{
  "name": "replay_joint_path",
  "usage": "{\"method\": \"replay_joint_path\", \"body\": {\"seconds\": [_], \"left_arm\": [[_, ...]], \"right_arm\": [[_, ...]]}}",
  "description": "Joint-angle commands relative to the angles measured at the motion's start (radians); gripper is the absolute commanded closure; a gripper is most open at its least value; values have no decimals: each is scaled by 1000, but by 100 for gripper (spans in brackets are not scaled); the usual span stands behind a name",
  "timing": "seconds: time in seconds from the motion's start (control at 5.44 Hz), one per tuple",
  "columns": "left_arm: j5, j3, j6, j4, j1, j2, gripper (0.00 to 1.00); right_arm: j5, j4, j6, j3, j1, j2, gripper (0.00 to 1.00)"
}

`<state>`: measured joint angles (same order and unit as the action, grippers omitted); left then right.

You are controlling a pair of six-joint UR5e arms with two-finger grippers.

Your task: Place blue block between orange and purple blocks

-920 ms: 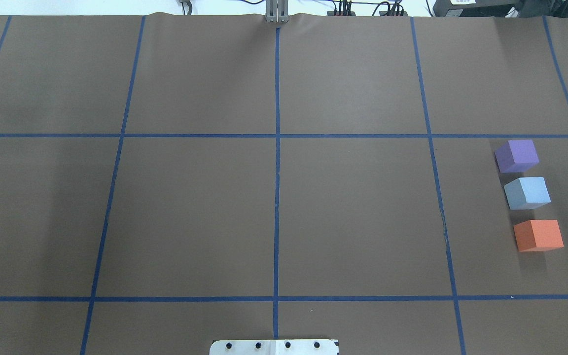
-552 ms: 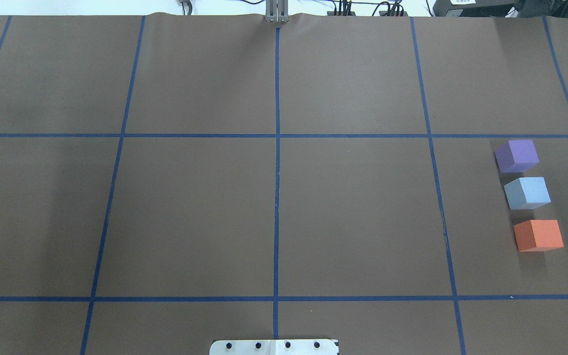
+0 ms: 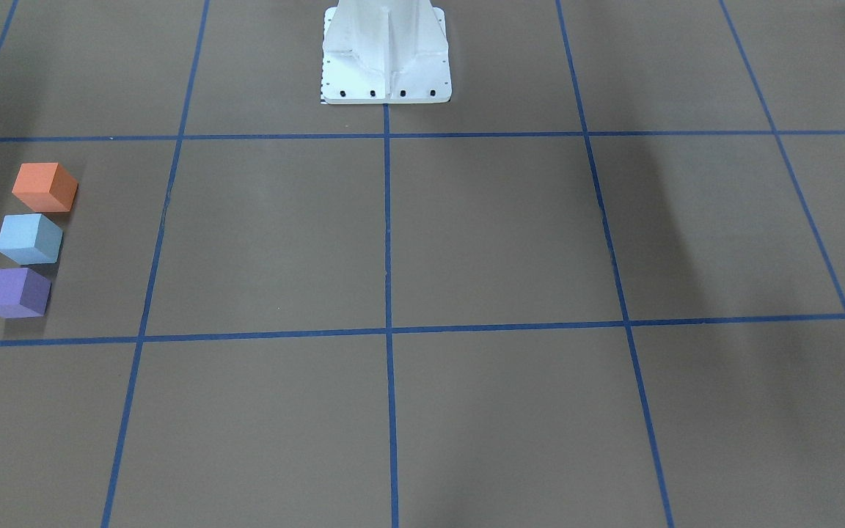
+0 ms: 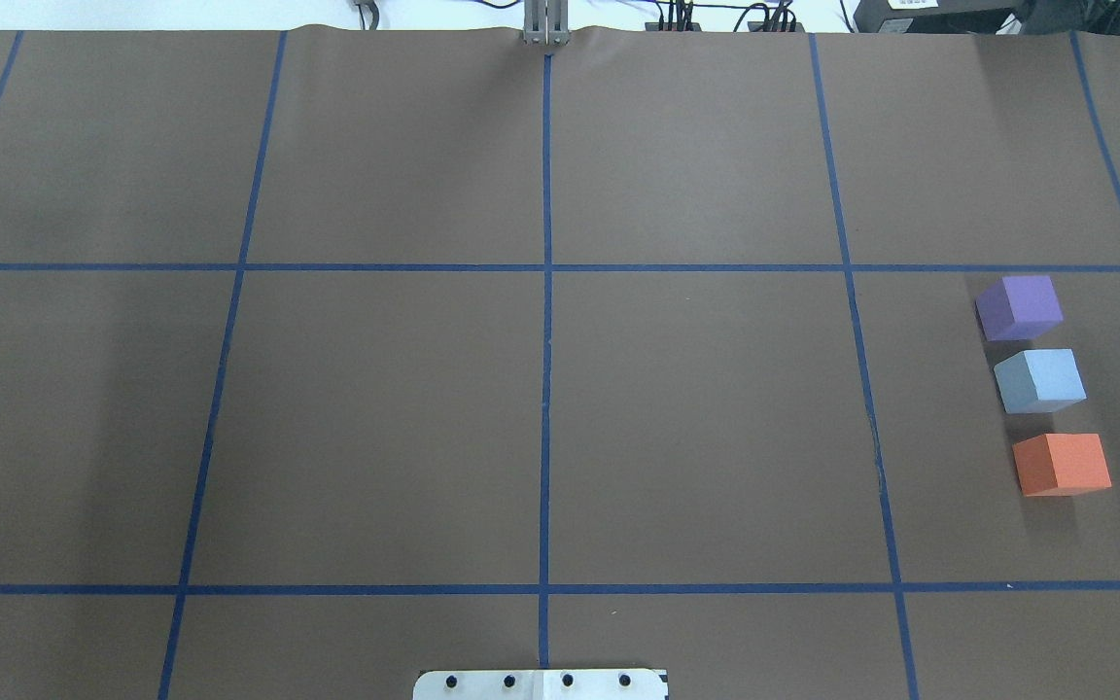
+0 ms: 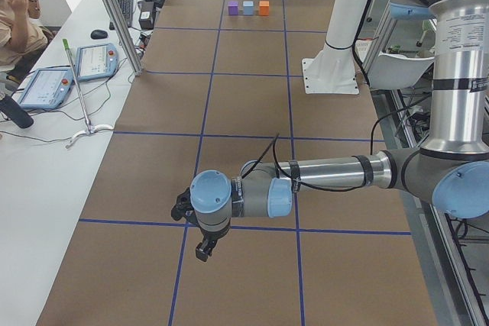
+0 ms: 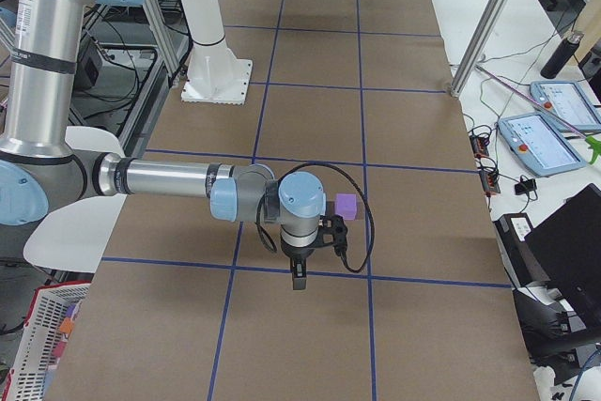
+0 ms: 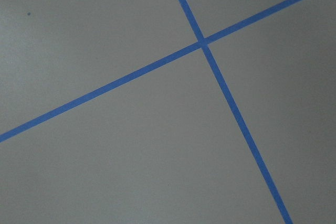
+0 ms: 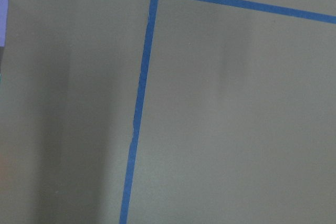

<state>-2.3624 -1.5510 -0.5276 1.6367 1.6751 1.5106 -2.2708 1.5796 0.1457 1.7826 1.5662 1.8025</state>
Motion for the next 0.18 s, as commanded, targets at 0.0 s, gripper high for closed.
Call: {"method": "replay_joint_path", "body": {"seconds": [0.0], "left_arm": [[0, -27, 1, 0, 0, -19, 0]], "right_arm": [[0, -1, 0, 0, 0, 0, 0]]}}
